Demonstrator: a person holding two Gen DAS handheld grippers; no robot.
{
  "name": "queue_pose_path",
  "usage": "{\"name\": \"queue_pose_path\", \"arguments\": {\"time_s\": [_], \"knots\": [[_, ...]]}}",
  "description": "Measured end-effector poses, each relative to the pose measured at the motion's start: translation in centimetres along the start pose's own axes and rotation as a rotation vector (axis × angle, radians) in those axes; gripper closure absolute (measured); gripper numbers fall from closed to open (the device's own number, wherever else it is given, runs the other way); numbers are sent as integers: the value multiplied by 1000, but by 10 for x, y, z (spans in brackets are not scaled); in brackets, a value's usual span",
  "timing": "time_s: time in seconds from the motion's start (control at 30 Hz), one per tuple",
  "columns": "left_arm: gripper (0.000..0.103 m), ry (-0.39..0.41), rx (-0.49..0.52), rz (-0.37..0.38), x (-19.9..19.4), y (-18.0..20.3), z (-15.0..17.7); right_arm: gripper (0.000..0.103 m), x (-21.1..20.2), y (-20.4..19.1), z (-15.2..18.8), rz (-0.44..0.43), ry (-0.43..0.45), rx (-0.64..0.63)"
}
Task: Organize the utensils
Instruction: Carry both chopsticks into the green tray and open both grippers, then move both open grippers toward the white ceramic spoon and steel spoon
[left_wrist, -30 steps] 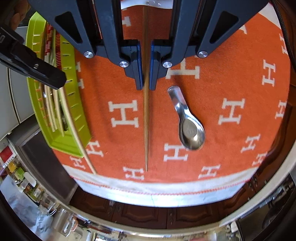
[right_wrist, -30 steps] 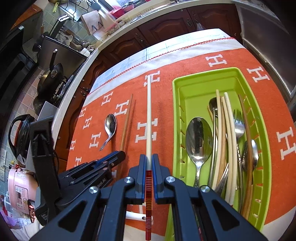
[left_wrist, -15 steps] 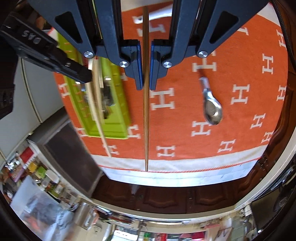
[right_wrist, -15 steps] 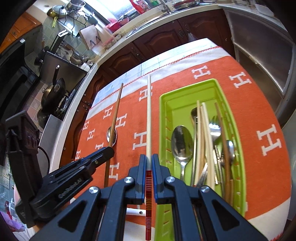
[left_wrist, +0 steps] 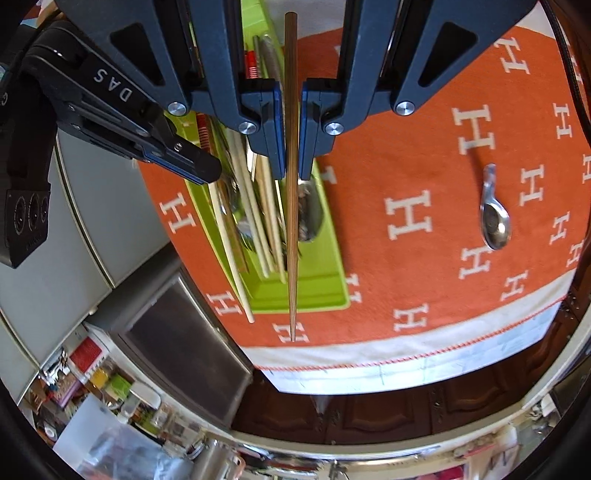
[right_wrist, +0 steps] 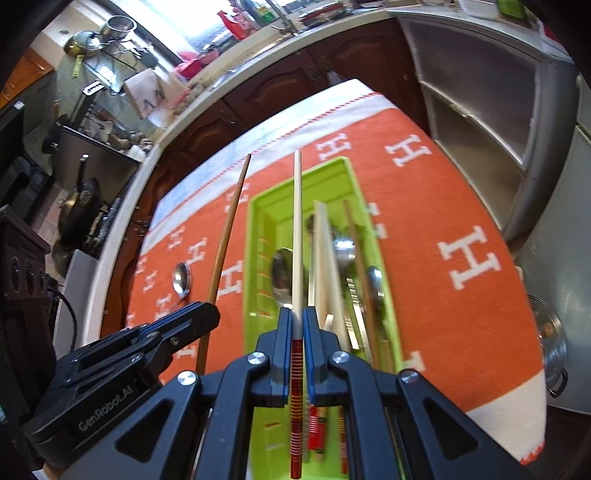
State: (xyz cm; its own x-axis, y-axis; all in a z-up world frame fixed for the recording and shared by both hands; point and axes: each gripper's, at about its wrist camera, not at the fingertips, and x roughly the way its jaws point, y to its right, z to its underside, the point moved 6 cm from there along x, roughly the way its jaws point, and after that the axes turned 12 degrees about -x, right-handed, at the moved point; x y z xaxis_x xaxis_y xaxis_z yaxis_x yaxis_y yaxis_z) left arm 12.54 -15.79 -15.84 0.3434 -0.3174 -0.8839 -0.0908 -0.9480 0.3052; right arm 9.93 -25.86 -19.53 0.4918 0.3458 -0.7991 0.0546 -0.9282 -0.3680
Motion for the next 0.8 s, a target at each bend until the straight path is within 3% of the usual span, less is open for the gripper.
{"name": "queue_pose_path", "arguments": {"time_s": [0.17, 0.27, 0.33, 0.43, 0.63, 0.8], "knots": [[97, -49, 18, 7, 12, 7, 9, 97, 6, 11, 4, 53, -39, -6], [83, -61, 44, -1, 15, 12, 14, 96, 10, 15, 7, 73, -64, -14], [69, -46, 62, -17, 13, 13, 16, 96, 12, 18, 8, 76, -71, -5], [57, -13, 81, -32, 7, 12, 15, 96, 12, 21, 8, 70, -72, 18], [41, 41, 79, -55, -6, 3, 11, 96, 9, 20, 8, 58, -58, 22], [36, 64, 49, -71, -12, -9, 7, 96, 8, 16, 10, 46, -55, 20]]}}
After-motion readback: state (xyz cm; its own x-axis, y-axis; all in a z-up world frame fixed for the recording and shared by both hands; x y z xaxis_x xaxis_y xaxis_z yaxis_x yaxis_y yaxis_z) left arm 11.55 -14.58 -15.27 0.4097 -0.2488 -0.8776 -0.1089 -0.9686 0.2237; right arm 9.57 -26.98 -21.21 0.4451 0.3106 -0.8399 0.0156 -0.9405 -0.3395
